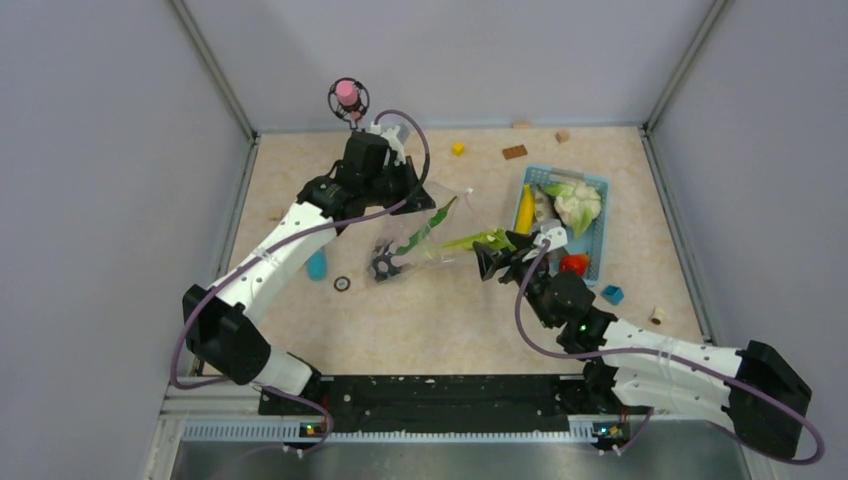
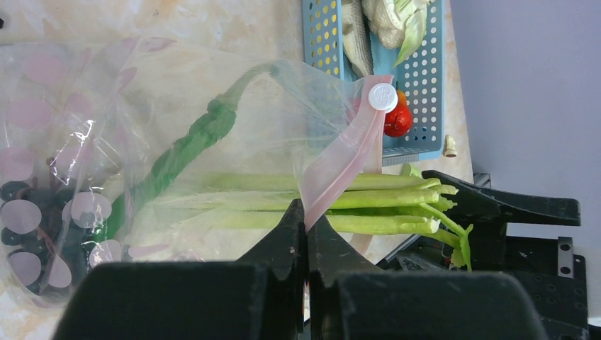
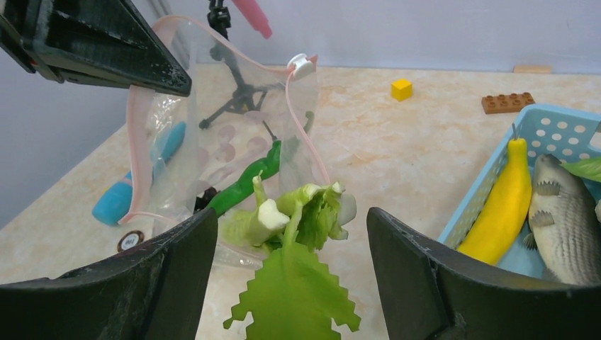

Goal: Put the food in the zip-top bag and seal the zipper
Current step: Adjust the fake vegetable in the zipper food storage bag.

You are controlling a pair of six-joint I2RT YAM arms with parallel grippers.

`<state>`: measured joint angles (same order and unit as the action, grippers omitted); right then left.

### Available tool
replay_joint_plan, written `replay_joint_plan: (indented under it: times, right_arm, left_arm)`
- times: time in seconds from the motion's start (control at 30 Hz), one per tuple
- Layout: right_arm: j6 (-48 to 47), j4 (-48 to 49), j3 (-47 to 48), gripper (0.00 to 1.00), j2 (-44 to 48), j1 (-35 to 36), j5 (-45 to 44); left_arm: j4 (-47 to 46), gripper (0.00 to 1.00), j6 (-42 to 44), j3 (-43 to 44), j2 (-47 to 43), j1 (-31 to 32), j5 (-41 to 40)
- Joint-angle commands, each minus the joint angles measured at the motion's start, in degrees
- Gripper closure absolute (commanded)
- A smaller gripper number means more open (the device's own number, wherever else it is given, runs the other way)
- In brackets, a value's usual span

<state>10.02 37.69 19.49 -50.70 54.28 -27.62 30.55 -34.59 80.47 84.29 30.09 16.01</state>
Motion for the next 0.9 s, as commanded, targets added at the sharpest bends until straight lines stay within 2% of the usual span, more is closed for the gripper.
replay_joint_plan:
  times: [0.0,0.13,0.37,0.4,0.53,0.63,0.77,0.87]
  right_arm:
    - [1.67,3.76,2.48,0.24,-2.02,0.69,-1.63]
    - [3.92,4.41,2.33,0.25,-2.05,0.69,-6.41]
    - [5.62,4.11,4.12,0.38,-6.93,0.7,-7.85]
    - [5.86,4.55,4.53,0.43,-7.63,0.66,-7.58]
    - [5.73,5.99,6.08,0.76,-9.63,0.71,-5.51]
    - [5.37,5.82,7.45,0.93,-9.68,0.7,-4.29]
    - [4.39,4.02,9.84,1.0,-8.82,0.65,0.88]
    - [2.75,3.02,12.0,1.0,-8.42,0.65,6.42]
  left_arm:
    - [-2.78,1.0,-0.13,0.92,-0.49,-0.36,0.9]
    - [-2.92,1.0,-0.12,0.92,-0.53,-0.38,0.96]
    - [-3.46,1.0,-0.52,0.42,-0.36,-0.37,1.63]
    - [-3.48,1.0,-0.56,0.4,-0.36,-0.34,1.64]
    - [-3.64,1.0,-0.57,0.04,-0.58,-0.43,1.75]
    - [-3.56,1.0,-0.25,-0.2,-0.66,-0.36,1.83]
    - [-4.01,1.0,0.31,-0.96,-0.86,-0.37,2.85]
    - [-4.83,1.0,1.29,-1.7,-1.21,-0.16,3.99]
